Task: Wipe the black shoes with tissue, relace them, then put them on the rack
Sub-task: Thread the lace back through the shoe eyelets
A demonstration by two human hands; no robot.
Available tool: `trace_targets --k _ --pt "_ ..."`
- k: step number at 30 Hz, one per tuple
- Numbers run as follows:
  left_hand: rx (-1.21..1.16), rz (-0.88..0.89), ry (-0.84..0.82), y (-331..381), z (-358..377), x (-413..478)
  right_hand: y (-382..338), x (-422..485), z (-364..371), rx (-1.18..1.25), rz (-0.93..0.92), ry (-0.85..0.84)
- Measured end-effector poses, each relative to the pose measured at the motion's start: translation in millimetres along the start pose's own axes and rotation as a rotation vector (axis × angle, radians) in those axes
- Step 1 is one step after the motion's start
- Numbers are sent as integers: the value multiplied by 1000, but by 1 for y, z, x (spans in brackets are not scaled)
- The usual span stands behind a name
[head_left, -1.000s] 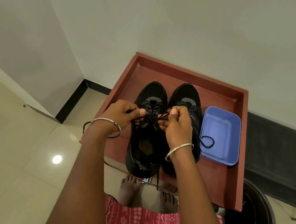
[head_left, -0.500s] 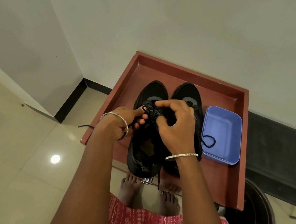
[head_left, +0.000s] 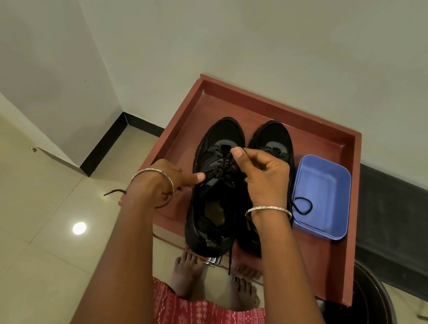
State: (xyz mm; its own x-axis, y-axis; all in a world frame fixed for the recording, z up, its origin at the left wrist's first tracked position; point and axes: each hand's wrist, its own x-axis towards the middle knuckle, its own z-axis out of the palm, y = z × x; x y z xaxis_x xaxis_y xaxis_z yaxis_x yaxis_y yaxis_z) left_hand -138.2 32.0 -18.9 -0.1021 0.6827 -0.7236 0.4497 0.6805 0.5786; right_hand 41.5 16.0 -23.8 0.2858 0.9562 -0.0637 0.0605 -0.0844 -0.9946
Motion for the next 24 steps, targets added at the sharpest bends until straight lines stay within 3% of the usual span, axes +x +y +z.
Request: trace_targets --k 7,11,13,15,17,20,22,24 --pt "-22 -70 -305 -12 -14 -22 3 4 14 104 89 32" --pt "-56 -74 -315 -16 -23 -31 2 5 15 228 94 -77" --pt "30 -16 -185 -17 -25 -31 2 8 6 41 15 -116" --pt "209 129 64 -17 -24 -22 -1 9 -12 -193 -87 -87" --pt "233 300 200 -13 -19 -15 -7 5 -37 -295 -131 -80" --pt "156 481 114 -3 -7 -12 -14 -12 -67 -458 -119 -279" --pt "169 530 29 3 4 -14 -14 -24 -69 -737 -128 -451" --pt "238 539 25 4 16 -15 -11 -26 -59 -986 -167 -487"
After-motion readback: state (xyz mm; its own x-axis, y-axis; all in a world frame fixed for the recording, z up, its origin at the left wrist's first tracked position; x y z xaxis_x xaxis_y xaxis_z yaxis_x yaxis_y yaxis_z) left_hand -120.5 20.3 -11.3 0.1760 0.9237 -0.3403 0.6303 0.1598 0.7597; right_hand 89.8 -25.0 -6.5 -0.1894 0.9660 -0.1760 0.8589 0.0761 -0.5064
